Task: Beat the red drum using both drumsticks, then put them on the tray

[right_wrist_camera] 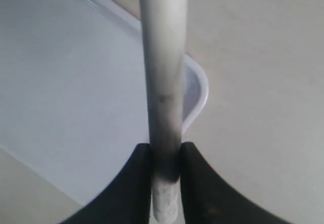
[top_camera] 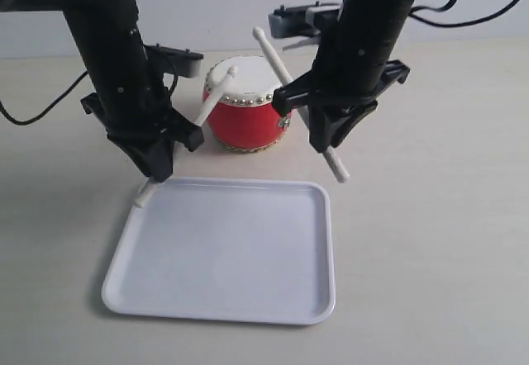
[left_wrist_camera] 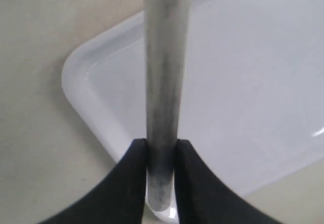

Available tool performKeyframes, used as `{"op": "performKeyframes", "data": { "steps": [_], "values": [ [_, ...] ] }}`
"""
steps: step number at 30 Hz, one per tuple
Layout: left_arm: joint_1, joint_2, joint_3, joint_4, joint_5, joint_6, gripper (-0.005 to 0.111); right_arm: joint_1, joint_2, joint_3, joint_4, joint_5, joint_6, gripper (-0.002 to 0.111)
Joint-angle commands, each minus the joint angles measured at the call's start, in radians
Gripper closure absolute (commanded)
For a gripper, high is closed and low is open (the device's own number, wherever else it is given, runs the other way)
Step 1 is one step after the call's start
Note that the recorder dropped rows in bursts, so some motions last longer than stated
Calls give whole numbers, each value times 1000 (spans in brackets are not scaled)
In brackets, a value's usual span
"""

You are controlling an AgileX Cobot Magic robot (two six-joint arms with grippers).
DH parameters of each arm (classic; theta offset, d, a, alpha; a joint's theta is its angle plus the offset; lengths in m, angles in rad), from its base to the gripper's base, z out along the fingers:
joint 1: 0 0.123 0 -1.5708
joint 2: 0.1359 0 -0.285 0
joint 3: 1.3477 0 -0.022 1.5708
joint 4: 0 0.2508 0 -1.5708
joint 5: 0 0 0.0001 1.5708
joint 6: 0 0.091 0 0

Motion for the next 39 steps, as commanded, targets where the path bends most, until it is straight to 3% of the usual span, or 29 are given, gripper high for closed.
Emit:
{"op": "performKeyframes", "data": {
  "steps": [1, 6, 16, 22, 30, 39],
  "values": [
    [2, -107, -1, -1, 1, -9, 107, 1, 134, -1, 89, -7, -14, 108],
    [2, -133, -1, -1, 1, -7, 107, 1, 137, -3, 77, 13, -14, 108],
    [2, 102, -1, -32, 1, -5, 107, 1, -125, -3, 28, 13, -15, 108],
    [4, 38, -1, -29, 1, -5, 107, 1, -26, -3, 72, -24, -22, 108],
    [4, -122, -1, -29, 1, -1, 107, 1, 189, -3, 275, 13, -87, 108],
    [4, 26, -1, -54, 1, 16, 107, 1, 15, -3, 223, 13, -71, 108]
  ]
}}
